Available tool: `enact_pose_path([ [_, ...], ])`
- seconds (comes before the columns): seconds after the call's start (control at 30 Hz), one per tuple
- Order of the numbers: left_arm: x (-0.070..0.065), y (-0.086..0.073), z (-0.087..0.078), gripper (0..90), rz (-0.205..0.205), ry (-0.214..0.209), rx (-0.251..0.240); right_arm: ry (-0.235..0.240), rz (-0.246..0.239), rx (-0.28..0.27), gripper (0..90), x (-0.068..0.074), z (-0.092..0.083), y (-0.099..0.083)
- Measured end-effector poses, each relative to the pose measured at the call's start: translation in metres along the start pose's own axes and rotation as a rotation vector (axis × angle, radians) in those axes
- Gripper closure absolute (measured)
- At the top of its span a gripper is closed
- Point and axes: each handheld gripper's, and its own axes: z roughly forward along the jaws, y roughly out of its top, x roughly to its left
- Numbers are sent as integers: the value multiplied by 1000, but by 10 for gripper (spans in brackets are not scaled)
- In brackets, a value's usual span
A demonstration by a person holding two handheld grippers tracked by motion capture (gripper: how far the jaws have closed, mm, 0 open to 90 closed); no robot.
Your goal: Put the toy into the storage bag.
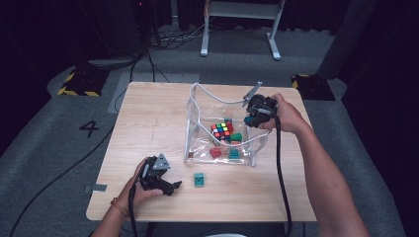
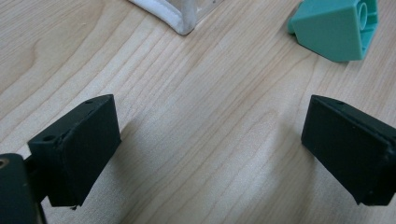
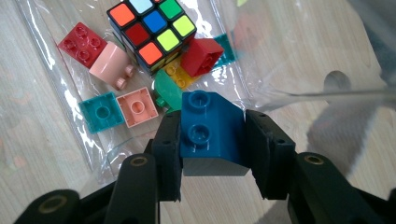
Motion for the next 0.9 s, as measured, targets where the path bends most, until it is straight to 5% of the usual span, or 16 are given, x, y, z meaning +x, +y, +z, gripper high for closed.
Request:
enact_pose_path([
  [0.37,0,0,0,46,0,0,0,1,58,-121,517,1,-14,-15],
  [0.9,0,0,0,46,-1,-4,0,-45,189,-452,321,9,-61,-48],
])
